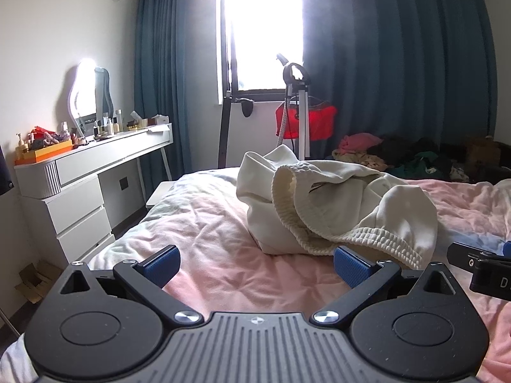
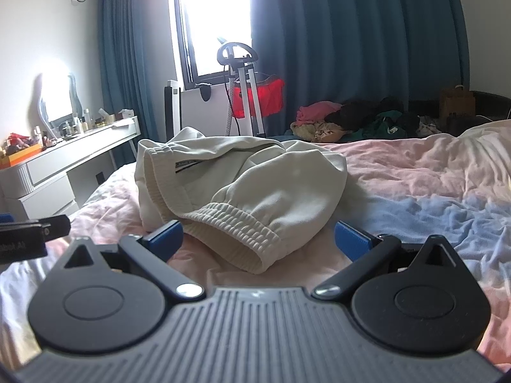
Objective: Fold clothes
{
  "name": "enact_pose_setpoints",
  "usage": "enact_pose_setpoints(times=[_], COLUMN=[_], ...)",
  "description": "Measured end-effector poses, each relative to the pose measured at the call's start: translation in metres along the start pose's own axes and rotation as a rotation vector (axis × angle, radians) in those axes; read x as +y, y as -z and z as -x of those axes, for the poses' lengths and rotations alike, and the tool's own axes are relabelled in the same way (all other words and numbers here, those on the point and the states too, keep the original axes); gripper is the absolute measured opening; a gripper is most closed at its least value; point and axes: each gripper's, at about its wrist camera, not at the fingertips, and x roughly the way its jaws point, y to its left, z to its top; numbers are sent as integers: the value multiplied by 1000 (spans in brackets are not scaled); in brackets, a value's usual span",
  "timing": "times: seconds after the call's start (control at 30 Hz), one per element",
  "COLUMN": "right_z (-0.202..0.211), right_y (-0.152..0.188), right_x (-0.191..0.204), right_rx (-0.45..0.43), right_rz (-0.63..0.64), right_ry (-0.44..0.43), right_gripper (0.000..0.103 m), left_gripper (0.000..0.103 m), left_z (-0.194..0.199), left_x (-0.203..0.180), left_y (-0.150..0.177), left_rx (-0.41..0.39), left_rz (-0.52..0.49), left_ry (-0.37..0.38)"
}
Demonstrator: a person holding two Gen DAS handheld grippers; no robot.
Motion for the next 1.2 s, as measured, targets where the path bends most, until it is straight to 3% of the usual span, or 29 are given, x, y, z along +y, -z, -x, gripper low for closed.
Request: enact_pose_setpoints(times=[1.2], right_z=[2], right_y=[2], right_x=[2], right_rx=[-6], right_rz=[15], right_ry=[14], right_gripper=[103], left_gripper=[103], left_z=[5], left_x=[3], left_y=[-1], left_rx=[-23], left_rz=[22], left_ry=[8])
